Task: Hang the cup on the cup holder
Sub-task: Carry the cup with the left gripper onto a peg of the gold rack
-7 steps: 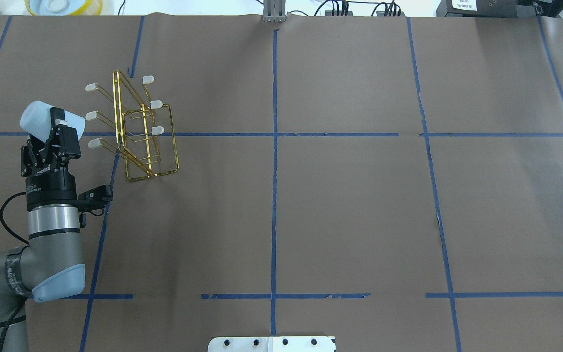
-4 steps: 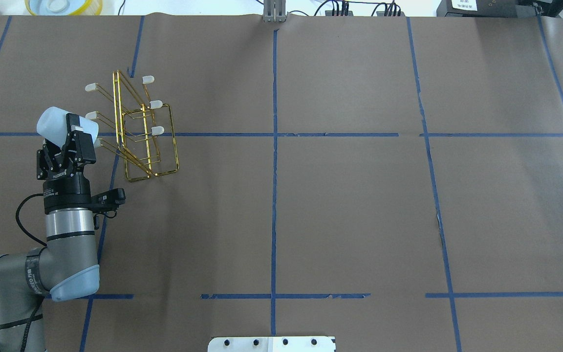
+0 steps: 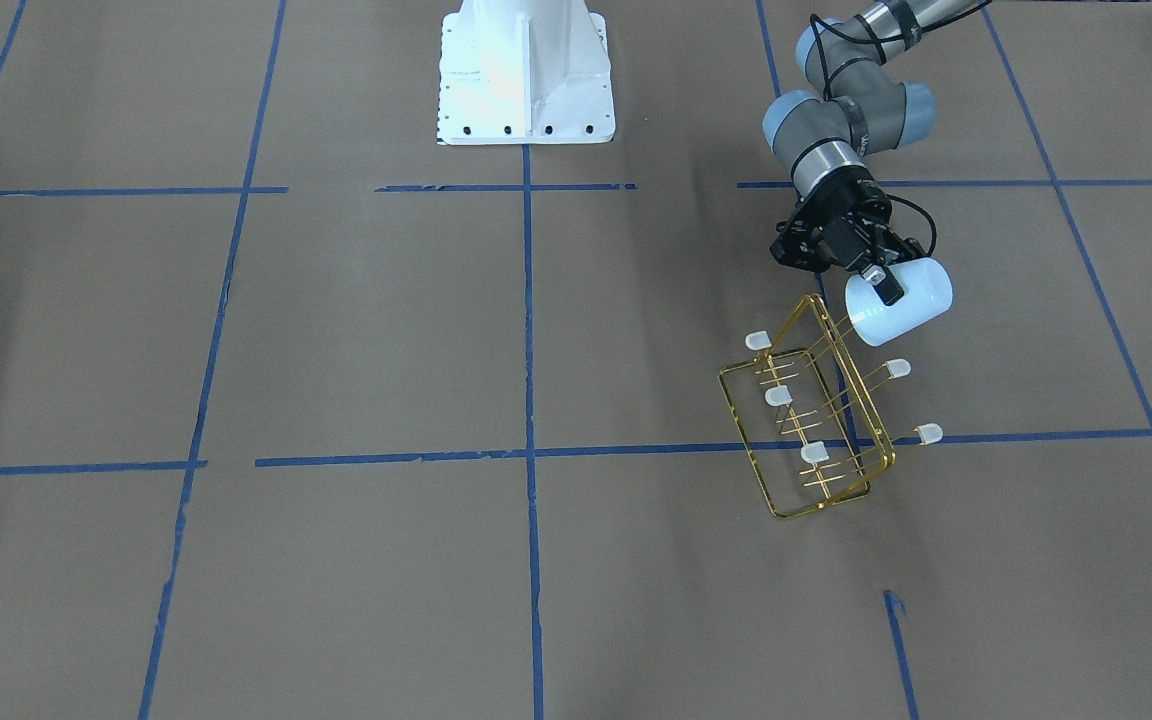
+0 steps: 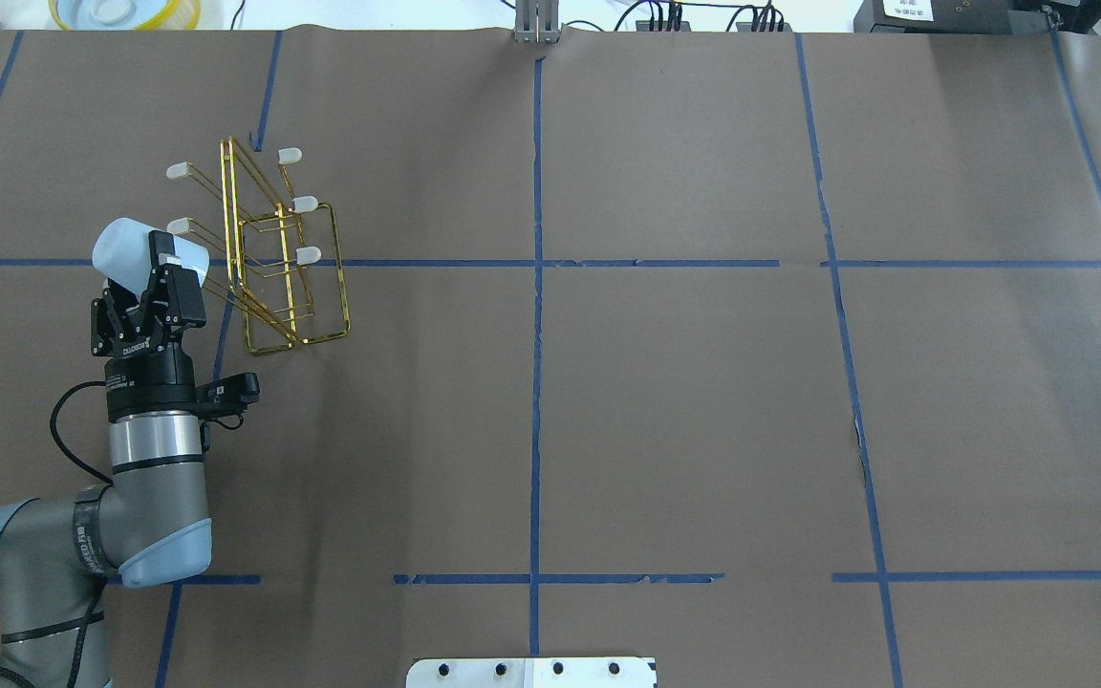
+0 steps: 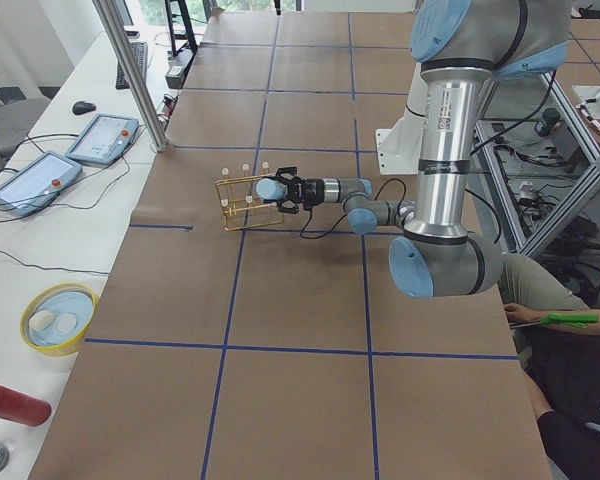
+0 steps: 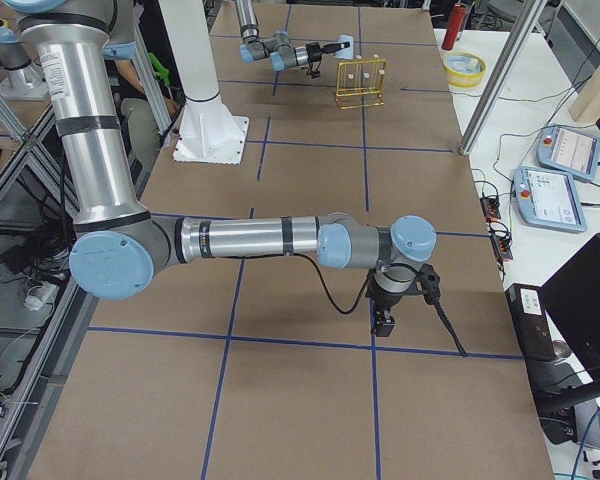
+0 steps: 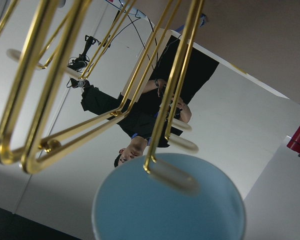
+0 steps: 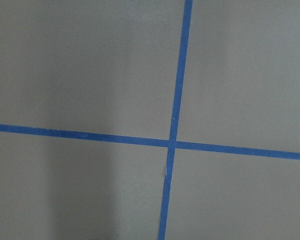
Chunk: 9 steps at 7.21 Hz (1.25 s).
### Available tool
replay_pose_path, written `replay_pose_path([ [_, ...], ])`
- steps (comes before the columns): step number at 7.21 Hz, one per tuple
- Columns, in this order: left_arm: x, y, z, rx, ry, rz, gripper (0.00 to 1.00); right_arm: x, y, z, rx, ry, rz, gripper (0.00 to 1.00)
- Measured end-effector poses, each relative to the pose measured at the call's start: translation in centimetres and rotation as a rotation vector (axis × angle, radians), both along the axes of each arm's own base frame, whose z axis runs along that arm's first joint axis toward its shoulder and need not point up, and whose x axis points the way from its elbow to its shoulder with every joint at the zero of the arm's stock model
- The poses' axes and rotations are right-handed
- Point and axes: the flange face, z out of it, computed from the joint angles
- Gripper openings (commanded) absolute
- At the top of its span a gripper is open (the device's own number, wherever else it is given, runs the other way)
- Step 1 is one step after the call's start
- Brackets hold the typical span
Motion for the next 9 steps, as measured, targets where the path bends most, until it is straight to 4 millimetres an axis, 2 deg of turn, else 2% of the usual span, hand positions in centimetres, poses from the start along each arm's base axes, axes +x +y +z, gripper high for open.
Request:
replay_pose_path([
  [2, 1.3, -0.3, 0.3, 0.0, 0.0, 0.001, 0.0, 0.0, 0.0, 0.0, 0.0, 0.0, 0.0, 1.0],
  [7, 2.5, 0.1, 1.5, 0.0, 0.011, 0.017, 0.01, 0.0, 0.0, 0.0, 0.0, 0.0, 0.0, 1.0],
  [8, 2.6, 0.1, 1.5, 0.001, 0.021, 0.018, 0.1, 0.0, 0.0, 0.0, 0.0, 0.0, 0.0, 1.0],
  [9, 2.8, 0.0, 1.3, 0.003, 0.036, 0.02, 0.26, 0.0, 0.0, 0.0, 0.0, 0.0, 0.0, 1.0],
])
